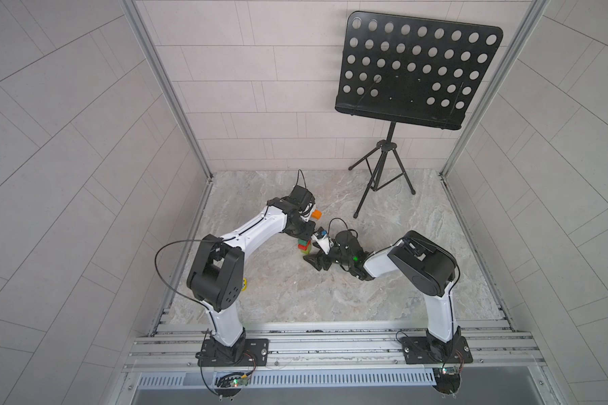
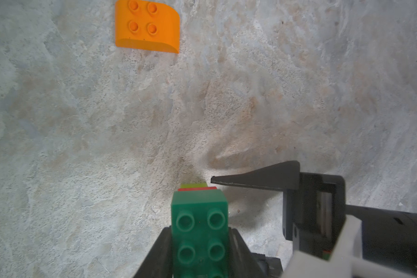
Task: Assemble an ice cream with lego
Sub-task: Assemble the lego brick with the lego brick.
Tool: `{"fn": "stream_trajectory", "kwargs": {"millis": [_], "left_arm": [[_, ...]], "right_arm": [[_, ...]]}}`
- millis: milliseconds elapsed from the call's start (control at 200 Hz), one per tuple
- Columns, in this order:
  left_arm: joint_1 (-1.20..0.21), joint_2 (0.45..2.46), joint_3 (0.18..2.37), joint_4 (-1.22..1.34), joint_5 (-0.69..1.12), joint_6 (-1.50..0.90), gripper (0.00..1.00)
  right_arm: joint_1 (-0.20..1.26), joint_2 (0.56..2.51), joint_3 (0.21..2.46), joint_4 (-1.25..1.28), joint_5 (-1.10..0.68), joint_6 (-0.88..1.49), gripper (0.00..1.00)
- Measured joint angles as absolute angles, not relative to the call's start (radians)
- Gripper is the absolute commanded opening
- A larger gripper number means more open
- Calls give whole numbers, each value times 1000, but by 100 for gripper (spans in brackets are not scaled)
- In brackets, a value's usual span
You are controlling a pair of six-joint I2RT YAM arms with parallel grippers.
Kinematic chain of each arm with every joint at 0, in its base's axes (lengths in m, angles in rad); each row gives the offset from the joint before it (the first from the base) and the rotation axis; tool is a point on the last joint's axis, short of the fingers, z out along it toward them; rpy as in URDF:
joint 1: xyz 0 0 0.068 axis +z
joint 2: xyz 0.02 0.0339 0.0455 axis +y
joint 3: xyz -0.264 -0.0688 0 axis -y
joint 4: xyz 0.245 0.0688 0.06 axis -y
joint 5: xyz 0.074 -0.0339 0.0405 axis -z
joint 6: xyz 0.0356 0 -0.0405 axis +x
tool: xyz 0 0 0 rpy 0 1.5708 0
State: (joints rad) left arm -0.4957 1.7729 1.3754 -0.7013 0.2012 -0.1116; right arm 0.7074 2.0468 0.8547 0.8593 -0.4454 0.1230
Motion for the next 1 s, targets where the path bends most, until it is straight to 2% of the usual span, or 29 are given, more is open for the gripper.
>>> {"fn": "stream_trajectory", "kwargs": {"millis": [415, 760, 996], "left_arm": [[-498, 1756, 1356, -704, 212, -124, 0], [-494, 1752, 1353, -711, 223, -151, 0], [-490, 1734, 1351, -727, 219, -181, 0]], "right_arm": [[675, 2107, 860, 1026, -472, 161, 65], [673, 2128, 865, 1047, -524, 165, 42], [673, 2130, 880, 1040, -542, 150, 38]]}}
